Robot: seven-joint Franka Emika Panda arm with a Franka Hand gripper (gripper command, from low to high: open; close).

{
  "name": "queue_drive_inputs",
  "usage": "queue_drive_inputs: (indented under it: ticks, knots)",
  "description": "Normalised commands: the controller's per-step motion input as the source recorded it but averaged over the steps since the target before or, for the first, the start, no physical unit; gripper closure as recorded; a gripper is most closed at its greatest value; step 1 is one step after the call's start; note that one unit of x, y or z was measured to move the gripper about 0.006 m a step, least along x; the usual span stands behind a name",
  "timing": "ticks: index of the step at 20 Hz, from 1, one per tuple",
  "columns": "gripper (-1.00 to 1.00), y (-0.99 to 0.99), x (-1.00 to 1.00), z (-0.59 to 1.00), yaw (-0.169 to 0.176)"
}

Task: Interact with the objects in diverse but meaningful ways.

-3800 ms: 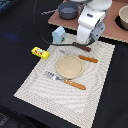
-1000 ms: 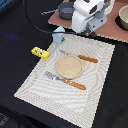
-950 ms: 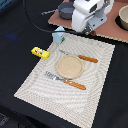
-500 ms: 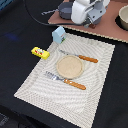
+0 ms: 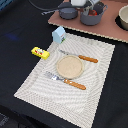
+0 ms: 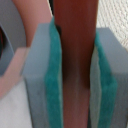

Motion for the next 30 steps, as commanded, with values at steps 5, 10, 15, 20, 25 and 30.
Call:
queue_drive_inputs:
  ticks: [5, 10, 15, 20, 25, 30]
  knots:
    - [1.00, 0.00, -0.91, 0.00, 0.000]
    - [1.00, 0.00, -0.91, 0.00, 0.000]
    - [1.00, -0.02, -0.84, 0.01, -0.003]
    - [1.00, -0.06, -0.54, 0.00, -0.006]
    - [1.00, 0.05, -0.09, -0.01, 0.000]
    - [1.00, 0.12, -0.19, -0.15, 0.000]
